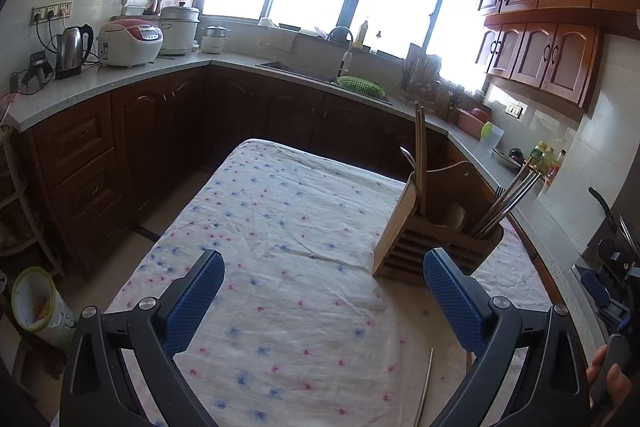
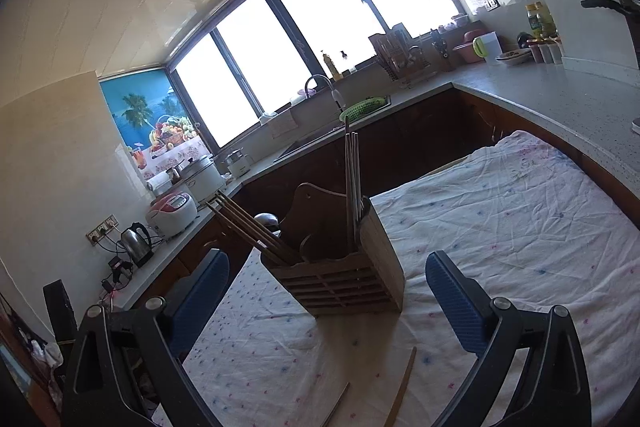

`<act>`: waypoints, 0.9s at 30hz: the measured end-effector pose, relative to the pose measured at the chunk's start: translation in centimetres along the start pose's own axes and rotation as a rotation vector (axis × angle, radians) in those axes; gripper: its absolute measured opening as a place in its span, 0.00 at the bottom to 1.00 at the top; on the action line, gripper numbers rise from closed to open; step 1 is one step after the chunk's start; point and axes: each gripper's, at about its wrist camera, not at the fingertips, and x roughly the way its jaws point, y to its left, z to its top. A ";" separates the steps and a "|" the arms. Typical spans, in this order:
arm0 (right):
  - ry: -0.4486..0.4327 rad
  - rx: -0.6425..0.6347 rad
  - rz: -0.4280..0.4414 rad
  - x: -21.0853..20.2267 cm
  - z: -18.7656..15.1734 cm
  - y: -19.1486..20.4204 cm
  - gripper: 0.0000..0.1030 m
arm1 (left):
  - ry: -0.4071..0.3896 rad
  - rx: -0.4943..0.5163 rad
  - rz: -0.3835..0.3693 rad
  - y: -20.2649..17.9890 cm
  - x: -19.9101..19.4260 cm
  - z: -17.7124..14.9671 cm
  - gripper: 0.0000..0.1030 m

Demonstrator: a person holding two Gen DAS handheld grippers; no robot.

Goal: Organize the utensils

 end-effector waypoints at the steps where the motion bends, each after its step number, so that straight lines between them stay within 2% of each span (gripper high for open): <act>1: -0.002 -0.002 0.001 -0.5 -0.2 0.1 0.97 | -0.009 0.003 0.001 0.3 -0.4 -0.3 0.98; 9: 0.014 -0.016 0.008 -3.7 -2.0 1.3 0.97 | -0.072 0.072 0.010 -0.3 -3.9 -2.5 0.98; 17: -0.004 -0.083 0.004 -5.9 -2.0 3.0 0.97 | -0.178 0.237 0.050 -2.6 -7.0 -3.7 0.98; 22: -0.088 -0.189 -0.005 -8.8 0.2 5.7 0.98 | -0.273 0.326 0.080 -4.1 -9.8 -4.3 0.99; 27: -0.263 -0.349 -0.103 -12.6 0.2 9.1 1.00 | -0.331 0.420 0.152 -5.5 -10.3 -7.4 0.99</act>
